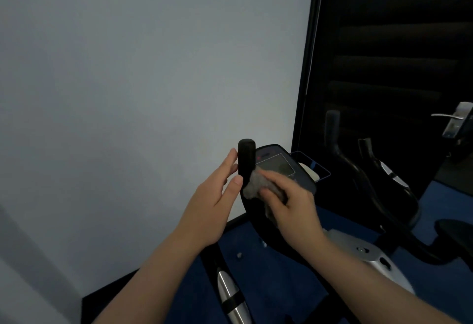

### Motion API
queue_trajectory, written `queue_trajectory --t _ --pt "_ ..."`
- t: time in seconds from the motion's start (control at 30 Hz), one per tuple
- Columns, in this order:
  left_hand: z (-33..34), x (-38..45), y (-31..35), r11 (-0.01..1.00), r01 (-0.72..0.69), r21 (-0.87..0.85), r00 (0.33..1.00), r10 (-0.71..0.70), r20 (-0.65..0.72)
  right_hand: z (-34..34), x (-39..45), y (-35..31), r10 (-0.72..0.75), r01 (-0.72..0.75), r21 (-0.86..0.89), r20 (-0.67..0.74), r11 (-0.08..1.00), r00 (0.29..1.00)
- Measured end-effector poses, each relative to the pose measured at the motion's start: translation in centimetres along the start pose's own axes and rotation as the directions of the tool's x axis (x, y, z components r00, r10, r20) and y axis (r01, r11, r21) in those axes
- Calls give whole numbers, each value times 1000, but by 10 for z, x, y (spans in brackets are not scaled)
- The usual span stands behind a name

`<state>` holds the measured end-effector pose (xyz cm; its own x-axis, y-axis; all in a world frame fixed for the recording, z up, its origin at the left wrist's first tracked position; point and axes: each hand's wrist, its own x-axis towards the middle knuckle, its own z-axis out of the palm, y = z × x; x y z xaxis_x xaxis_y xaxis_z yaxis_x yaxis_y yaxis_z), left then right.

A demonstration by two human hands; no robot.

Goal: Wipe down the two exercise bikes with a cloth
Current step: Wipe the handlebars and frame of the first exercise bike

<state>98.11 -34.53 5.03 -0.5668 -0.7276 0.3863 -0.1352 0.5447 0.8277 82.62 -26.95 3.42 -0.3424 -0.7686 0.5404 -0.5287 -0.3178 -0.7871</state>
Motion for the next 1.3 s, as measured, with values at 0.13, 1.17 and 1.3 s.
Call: queue_trajectory --t 0.13,1.17,1.3 --pt "0 1 0 1000 0 4 1000 0 -11 11 30 -17 39 -21 134 -129 991 991" --pt "53 -59 5 884 -206 419 917 324 -234 -63 -47 19 64 81 -281 471 956 880" --pt "62 -61 8 908 -217 360 941 292 -169 -91 -35 23 203 -8 -327 567 945 798"
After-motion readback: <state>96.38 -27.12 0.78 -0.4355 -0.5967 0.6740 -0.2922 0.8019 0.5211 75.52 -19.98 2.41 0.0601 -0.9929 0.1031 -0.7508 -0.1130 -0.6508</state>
